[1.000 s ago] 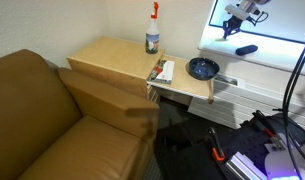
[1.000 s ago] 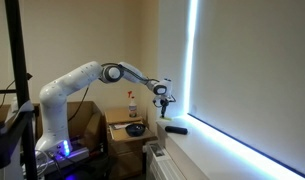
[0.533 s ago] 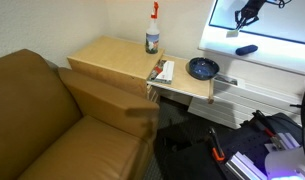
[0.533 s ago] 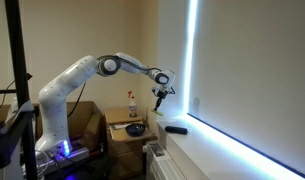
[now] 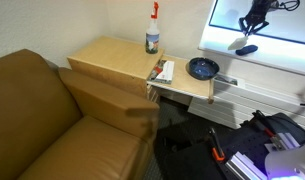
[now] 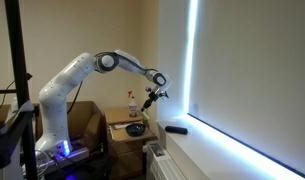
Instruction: Place the sponge in the bowl
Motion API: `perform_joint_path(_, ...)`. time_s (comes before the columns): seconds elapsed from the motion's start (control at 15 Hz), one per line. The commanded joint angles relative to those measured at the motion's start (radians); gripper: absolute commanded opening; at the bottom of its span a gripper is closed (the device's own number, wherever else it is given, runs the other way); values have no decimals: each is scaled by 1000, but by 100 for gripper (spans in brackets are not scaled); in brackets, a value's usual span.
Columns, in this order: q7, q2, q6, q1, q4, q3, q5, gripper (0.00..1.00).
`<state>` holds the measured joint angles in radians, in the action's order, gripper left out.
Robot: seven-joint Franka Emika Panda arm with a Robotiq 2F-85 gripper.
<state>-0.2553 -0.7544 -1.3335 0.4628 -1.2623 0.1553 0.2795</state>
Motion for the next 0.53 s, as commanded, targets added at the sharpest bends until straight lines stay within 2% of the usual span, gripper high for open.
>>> perform_joint_path(0.0, 8, -7, 5, -18, 10, 29, 14, 5)
perform_joint_path(0.13, 7, -8, 5, -18, 11, 32, 13, 1)
perform_joint_path(0.27, 43, 17, -12, -51, -71, 2, -53, 1)
perform_joint_path(0.4, 82, 51, -50, -105, -170, -10, -120, 1)
perform_joint_path(0.47, 96, 53, -65, -150, -203, 9, -142, 1)
